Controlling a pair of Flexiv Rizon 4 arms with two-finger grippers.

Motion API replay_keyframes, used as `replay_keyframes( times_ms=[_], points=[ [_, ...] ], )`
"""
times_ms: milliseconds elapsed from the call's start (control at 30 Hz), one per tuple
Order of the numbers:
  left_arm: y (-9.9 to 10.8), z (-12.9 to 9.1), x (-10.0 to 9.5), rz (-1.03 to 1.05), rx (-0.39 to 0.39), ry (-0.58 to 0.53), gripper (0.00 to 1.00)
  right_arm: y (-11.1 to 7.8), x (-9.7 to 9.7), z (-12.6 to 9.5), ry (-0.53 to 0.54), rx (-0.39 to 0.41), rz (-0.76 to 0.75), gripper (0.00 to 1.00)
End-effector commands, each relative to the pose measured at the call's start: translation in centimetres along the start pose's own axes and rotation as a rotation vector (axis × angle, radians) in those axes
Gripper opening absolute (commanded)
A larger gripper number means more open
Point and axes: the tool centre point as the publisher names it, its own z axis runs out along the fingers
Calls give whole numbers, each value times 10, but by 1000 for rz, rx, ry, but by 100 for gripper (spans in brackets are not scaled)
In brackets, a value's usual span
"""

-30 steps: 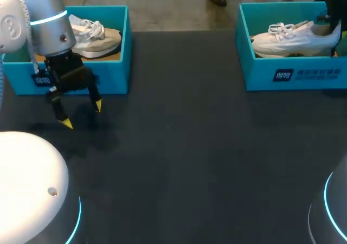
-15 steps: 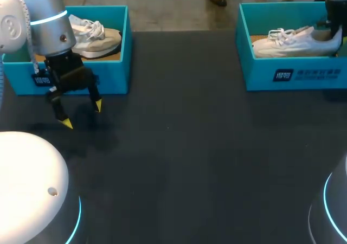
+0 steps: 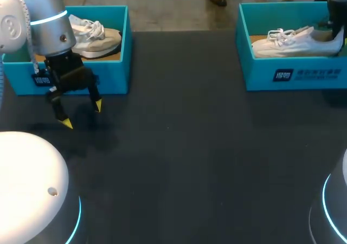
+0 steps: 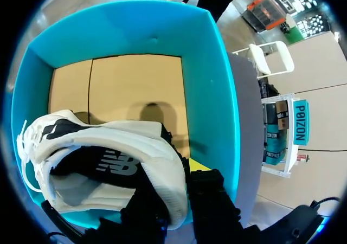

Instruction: Take the shoe out of the shoebox, open the shoe tongue, remove and reinsert the insole, then place the shoe into the shoebox

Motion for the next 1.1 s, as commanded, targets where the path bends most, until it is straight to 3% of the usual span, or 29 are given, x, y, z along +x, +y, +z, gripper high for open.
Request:
replay_keyframes(
  times_ms=[33,233,767,1100],
  points=[
    [0,0,1,0,-3,0,100,-3,7,4,14,-2,0,0],
    [0,0,1,0,-3,0,100,3,9,19,24,15,10,0],
    [0,0,1,0,-3,0,100,12,-16,22,-3,19,27,0],
    [0,0,1,0,-3,0,100,10,-17,28,10,19,10,0]
  ],
)
